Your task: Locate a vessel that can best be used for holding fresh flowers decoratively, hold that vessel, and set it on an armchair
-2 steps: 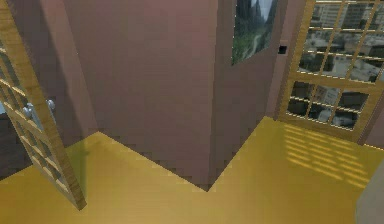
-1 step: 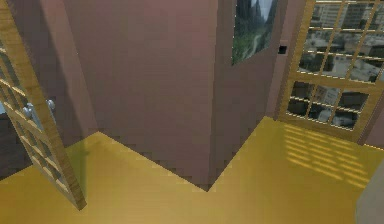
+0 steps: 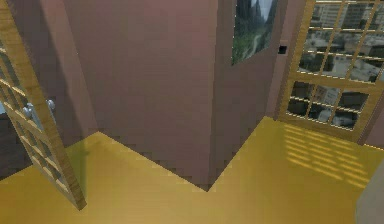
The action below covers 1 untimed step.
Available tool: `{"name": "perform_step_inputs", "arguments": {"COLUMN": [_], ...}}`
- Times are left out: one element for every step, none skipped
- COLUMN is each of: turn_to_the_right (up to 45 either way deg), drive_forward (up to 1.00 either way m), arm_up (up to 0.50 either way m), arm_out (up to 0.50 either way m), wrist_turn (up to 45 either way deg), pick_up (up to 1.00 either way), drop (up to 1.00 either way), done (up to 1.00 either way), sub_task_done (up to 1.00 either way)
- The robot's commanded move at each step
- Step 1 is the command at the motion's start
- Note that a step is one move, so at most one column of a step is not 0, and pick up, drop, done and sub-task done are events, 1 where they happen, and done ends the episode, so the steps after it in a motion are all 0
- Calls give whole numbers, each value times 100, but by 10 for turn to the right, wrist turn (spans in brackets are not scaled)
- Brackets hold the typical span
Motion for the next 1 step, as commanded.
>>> {"name": "perform_step_inputs", "arguments": {"turn_to_the_right": [0], "drive_forward": [0], "arm_up": [0], "arm_out": [0], "wrist_turn": [450], "pick_up": [0], "drop": [0], "done": [0], "sub_task_done": [0]}}
